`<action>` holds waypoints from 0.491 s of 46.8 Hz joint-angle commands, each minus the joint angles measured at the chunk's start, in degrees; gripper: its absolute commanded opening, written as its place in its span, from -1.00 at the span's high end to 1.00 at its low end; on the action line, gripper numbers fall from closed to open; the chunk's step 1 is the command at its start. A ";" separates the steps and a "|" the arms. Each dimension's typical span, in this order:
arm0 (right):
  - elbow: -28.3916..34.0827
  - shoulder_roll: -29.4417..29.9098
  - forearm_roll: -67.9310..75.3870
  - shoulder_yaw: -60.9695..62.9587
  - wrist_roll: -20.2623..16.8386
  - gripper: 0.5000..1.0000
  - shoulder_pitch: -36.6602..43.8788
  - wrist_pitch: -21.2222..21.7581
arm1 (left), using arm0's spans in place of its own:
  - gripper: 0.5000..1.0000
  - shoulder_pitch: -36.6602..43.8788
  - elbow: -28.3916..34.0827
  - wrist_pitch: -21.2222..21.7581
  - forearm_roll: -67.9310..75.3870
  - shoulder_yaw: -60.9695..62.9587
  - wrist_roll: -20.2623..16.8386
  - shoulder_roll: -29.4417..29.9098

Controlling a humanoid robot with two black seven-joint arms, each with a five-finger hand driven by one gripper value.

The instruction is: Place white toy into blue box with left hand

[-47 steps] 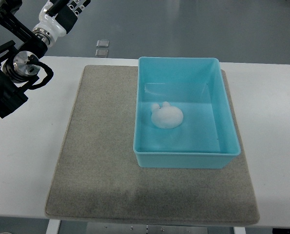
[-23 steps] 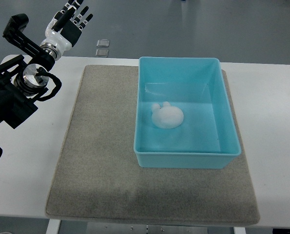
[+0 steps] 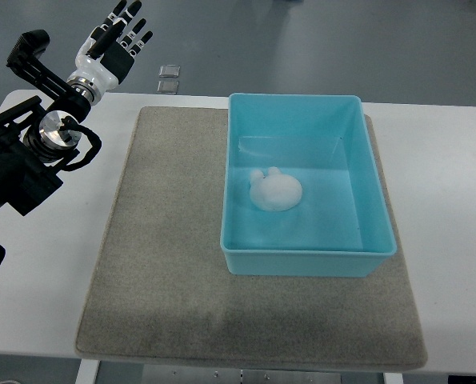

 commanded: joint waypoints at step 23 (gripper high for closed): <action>-0.07 0.00 0.00 0.00 0.00 -0.74 0.00 0.00 | -0.96 -0.43 2.10 -0.60 0.53 0.01 0.00 0.01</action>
